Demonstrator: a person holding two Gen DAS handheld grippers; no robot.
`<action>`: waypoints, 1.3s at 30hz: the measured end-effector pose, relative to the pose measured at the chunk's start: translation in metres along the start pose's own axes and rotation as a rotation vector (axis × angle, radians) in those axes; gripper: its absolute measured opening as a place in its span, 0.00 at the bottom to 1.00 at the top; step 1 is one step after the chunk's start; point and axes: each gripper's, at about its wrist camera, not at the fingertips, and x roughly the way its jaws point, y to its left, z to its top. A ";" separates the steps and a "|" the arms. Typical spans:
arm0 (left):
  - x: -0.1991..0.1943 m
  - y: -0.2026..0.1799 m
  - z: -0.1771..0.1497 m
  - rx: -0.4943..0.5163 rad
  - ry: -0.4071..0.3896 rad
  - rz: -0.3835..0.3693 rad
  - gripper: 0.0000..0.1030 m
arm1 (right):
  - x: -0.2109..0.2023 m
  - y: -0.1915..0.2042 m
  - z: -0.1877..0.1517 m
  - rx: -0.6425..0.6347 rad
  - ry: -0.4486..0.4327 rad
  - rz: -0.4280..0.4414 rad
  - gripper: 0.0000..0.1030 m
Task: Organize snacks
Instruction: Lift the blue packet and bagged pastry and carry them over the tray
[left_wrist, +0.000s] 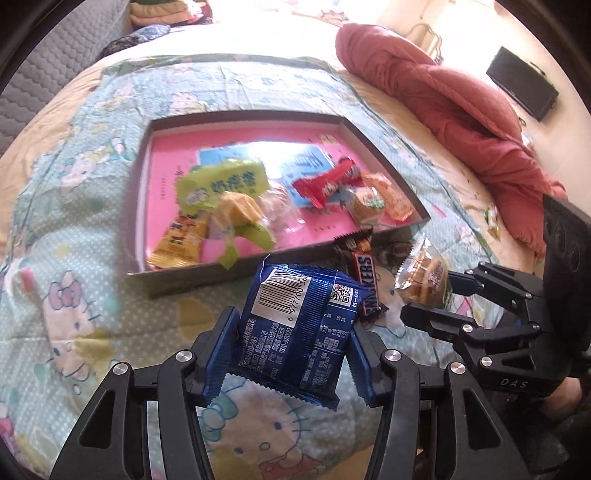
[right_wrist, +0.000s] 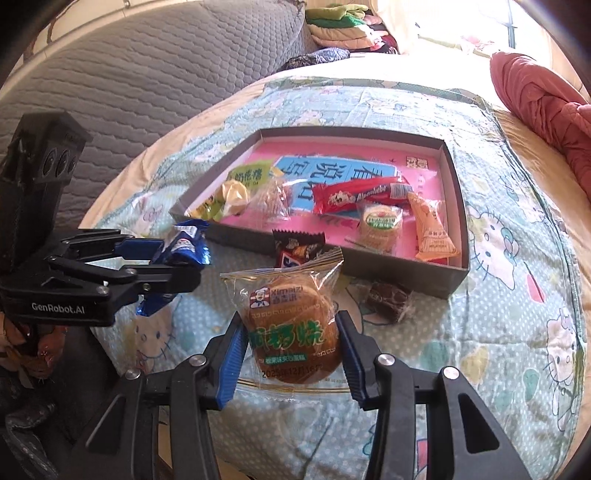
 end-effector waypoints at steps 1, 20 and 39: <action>-0.004 0.003 0.001 -0.011 -0.012 0.006 0.55 | -0.002 0.000 0.002 0.000 -0.010 0.002 0.46; -0.035 0.021 0.017 -0.046 -0.142 0.159 0.55 | -0.024 -0.016 0.030 0.034 -0.172 -0.031 0.46; -0.029 0.050 0.044 -0.102 -0.186 0.176 0.55 | -0.029 -0.036 0.059 0.063 -0.271 -0.052 0.46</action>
